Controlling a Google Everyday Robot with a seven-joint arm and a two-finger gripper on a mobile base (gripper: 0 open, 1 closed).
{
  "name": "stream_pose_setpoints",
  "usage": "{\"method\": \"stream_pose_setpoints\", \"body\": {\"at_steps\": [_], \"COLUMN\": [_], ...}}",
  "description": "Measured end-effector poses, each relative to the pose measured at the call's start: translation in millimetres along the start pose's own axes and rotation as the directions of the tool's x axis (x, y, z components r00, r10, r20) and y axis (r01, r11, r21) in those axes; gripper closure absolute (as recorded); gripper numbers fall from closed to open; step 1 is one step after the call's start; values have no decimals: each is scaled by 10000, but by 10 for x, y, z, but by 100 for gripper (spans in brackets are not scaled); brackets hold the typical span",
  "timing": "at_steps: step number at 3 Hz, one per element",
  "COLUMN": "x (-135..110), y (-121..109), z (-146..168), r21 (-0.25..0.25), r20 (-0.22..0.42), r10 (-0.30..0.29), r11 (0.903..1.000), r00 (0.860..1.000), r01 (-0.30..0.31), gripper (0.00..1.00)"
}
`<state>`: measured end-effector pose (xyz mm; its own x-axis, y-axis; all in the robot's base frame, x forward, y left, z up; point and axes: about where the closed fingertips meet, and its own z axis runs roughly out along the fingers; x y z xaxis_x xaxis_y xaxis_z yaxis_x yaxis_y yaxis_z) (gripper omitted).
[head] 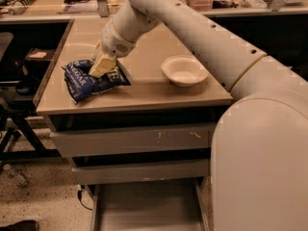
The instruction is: Pick blue chip bag from bottom drawer and place on counter
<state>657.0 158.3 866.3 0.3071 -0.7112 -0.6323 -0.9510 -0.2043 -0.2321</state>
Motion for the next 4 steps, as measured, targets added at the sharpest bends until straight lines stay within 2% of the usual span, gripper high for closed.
{"method": "stream_pose_setpoints", "body": {"at_steps": [1, 4], "x": [-18, -18], "y": [-7, -6], "z": [-19, -18], "r21": [-3, -5], "r20": [1, 1], "r10": [1, 1], "r11": [10000, 10000], "r00": [10000, 10000], "r01": [-1, -1], "gripper": [81, 11]}}
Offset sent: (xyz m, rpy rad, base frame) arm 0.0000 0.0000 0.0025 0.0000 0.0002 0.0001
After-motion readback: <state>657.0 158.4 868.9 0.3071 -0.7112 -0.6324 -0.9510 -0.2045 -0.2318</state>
